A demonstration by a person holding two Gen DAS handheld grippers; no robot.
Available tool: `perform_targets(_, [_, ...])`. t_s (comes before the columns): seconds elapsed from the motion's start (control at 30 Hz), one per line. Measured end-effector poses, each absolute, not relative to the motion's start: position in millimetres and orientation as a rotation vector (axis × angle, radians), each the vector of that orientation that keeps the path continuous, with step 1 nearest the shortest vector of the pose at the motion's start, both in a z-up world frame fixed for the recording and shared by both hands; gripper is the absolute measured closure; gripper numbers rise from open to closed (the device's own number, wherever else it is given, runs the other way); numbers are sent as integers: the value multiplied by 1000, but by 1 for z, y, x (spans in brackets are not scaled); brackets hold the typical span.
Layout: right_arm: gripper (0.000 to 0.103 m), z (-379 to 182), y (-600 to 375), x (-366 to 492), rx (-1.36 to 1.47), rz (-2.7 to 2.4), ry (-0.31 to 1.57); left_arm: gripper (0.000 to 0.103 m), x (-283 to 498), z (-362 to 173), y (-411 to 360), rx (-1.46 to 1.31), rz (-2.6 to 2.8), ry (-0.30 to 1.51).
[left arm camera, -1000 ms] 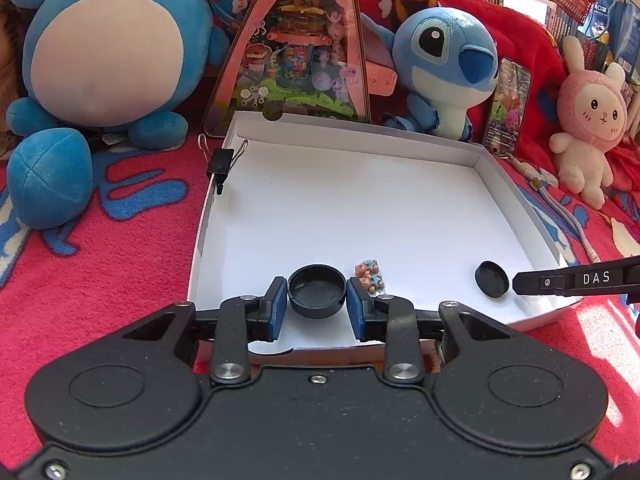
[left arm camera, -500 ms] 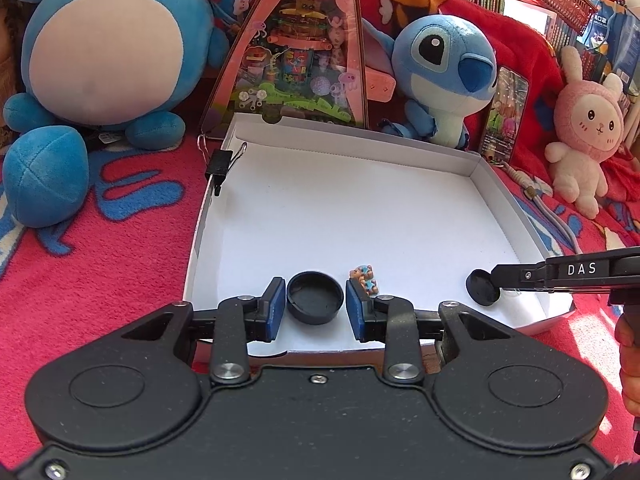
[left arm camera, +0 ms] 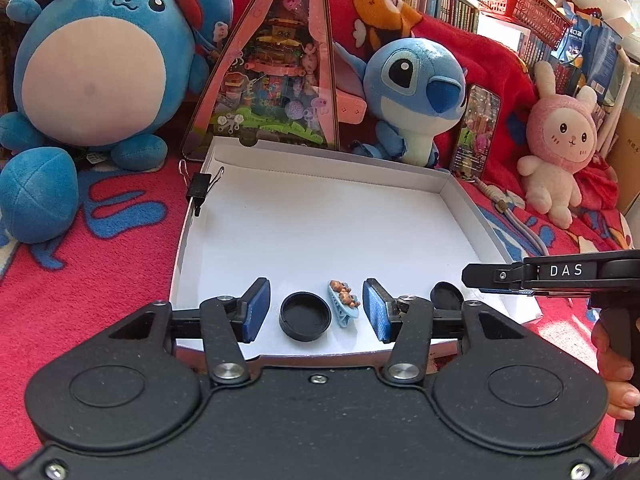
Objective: Organize rigid objects
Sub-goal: 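Carry the black cup into the box and open the left tool while the right tool releases the dome there, then withdraw both open tools from the box back toward the remaining objects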
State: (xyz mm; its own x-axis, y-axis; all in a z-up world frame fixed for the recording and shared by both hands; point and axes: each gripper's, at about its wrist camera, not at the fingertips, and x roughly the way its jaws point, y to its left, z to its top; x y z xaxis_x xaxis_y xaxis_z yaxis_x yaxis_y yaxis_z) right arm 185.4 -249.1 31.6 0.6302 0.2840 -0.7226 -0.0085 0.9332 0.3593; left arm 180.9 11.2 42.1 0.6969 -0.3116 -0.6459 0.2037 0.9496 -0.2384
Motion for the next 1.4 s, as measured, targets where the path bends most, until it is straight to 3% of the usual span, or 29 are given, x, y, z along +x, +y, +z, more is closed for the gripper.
perform_targets(0.2, [47, 41, -250, 168, 303, 190, 823, 36, 159, 54, 11, -106, -313, 700])
perform_targets(0.4, [34, 48, -246, 143, 241, 224, 771, 29, 133, 59, 13, -92, -339, 678])
perform_targets(0.73, [20, 50, -231, 89, 61, 265, 663, 26, 86, 56, 9, -34, -377, 668])
perform_targets(1.4, [12, 21, -219, 3, -161, 353, 620, 27, 11, 27, 8, 2, -437, 728])
